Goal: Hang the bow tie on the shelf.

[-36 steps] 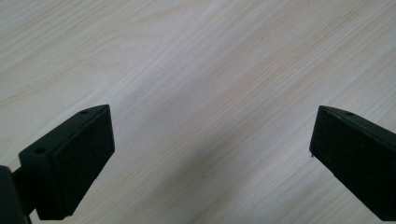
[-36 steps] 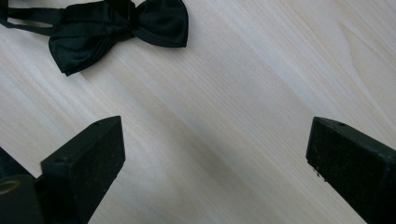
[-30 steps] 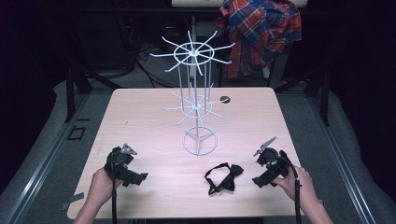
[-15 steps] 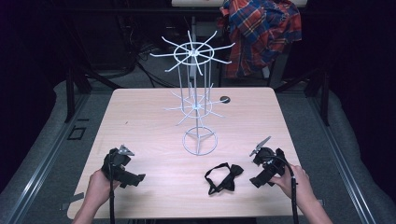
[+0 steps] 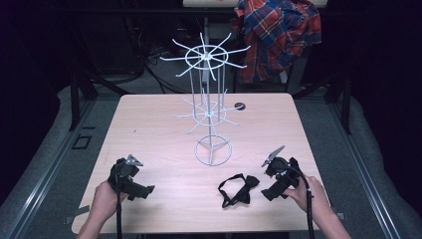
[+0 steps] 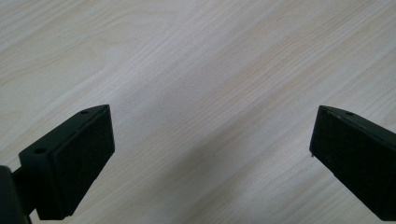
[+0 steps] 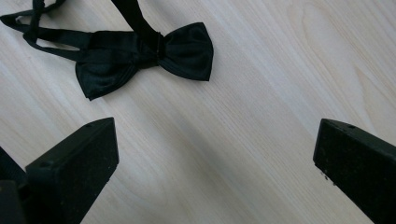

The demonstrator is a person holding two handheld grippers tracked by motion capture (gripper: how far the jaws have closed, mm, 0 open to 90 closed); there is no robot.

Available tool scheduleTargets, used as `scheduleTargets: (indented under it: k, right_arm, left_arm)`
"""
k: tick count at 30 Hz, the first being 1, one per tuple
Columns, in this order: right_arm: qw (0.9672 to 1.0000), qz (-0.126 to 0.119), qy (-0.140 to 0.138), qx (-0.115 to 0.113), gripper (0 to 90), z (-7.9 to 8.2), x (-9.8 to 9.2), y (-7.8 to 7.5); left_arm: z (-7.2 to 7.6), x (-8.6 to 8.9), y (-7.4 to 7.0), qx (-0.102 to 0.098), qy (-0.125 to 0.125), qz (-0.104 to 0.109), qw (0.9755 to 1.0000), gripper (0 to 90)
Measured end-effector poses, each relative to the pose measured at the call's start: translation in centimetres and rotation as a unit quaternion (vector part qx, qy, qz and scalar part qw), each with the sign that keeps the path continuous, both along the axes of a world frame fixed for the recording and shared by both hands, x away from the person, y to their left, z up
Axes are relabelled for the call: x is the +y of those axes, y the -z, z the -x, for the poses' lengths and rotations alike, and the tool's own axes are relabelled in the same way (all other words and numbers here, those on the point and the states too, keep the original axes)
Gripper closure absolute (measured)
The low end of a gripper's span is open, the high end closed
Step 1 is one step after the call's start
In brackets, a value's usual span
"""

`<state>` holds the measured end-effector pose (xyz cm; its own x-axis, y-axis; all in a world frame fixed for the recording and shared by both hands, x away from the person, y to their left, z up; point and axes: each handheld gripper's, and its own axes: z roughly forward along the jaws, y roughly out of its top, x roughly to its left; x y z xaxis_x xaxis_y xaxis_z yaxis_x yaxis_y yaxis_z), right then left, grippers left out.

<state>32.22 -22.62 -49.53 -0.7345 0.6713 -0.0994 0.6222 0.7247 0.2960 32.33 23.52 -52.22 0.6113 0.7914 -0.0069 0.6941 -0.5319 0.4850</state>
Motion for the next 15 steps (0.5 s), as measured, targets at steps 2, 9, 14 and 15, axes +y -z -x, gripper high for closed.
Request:
scheduleTargets:
  k: [2, 9, 14, 15]
  right_arm:
    - [1.0, -0.001, -0.001, 0.0, 0.0, 0.0, 0.1, 0.0]
    - [0.9997, -0.025, 0.0, -0.007, 0.0, 0.0, 0.8, -0.2]
    - [0.9992, -0.037, -0.013, -0.008, 0.0, 0.1, 1.7, -0.3]
    - [0.9991, -0.037, -0.016, -0.011, 0.0, 0.1, 1.9, -0.2]
  left_arm:
    - [0.0, 0.0, 0.0, 0.0, 0.001, 0.001, 1.0, 0.0]
    - [0.0, 0.1, -0.1, -0.001, 0.0, 0.001, 1.0, 0.0]
    - [0.0, 0.0, -0.1, -0.001, 0.002, 0.001, 1.0, 0.0]
    - [0.0, 0.0, 0.0, -0.004, 0.001, 0.0, 1.0, 0.0]
